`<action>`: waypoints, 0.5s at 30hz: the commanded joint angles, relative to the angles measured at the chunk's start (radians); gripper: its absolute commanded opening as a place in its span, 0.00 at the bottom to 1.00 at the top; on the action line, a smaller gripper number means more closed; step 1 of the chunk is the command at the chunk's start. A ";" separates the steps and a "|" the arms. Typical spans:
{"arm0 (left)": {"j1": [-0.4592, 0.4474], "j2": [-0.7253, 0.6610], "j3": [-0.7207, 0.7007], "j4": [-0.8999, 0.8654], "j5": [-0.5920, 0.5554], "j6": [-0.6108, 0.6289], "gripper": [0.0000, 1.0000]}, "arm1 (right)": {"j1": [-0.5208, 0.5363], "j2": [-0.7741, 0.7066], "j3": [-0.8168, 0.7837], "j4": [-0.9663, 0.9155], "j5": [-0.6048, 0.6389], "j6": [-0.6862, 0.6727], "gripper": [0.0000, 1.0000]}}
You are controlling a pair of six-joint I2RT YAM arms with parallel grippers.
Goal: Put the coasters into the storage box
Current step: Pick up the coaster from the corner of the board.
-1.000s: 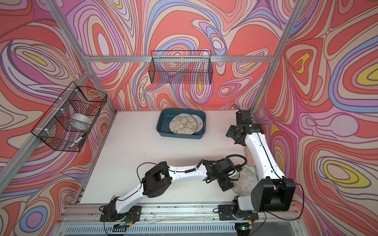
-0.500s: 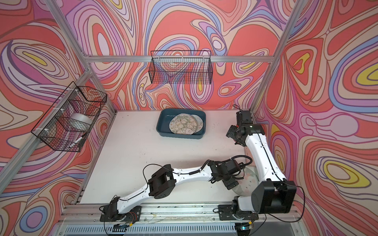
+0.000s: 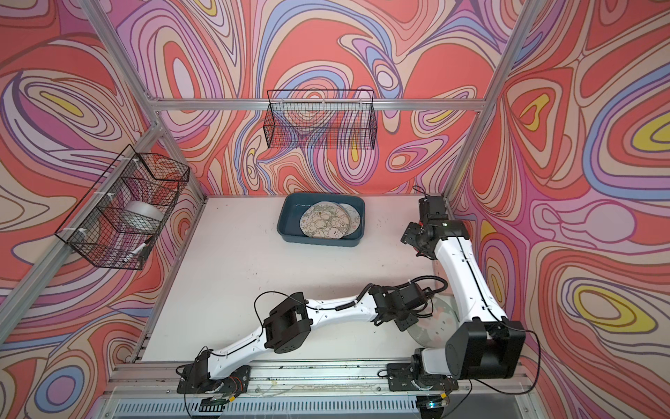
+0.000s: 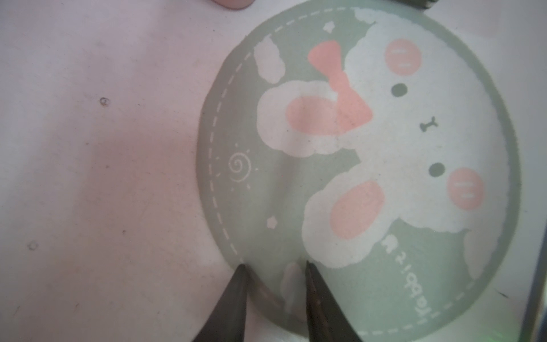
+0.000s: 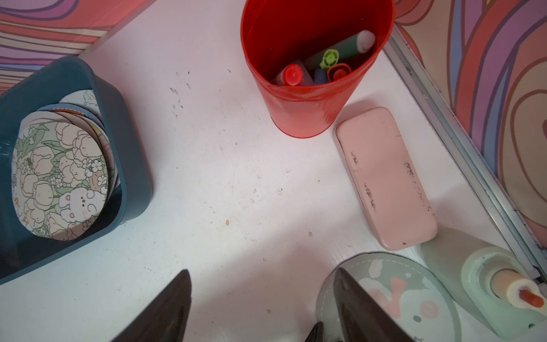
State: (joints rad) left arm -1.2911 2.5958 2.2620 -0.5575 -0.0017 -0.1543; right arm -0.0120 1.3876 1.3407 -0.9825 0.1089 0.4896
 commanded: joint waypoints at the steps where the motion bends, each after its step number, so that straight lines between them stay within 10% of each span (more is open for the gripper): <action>1: -0.027 0.088 -0.036 -0.160 0.033 0.015 0.26 | -0.005 -0.027 -0.022 0.011 0.011 -0.008 0.77; 7: -0.034 0.108 -0.030 -0.179 0.015 0.005 0.00 | -0.005 -0.039 -0.034 0.017 -0.007 -0.006 0.77; 15: -0.034 0.104 -0.032 -0.180 -0.039 -0.002 0.00 | -0.003 -0.040 -0.028 0.013 -0.010 -0.009 0.77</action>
State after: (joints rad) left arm -1.3106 2.6026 2.2715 -0.5648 -0.0277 -0.1535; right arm -0.0120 1.3670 1.3197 -0.9787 0.1032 0.4896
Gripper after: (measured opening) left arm 0.059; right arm 0.770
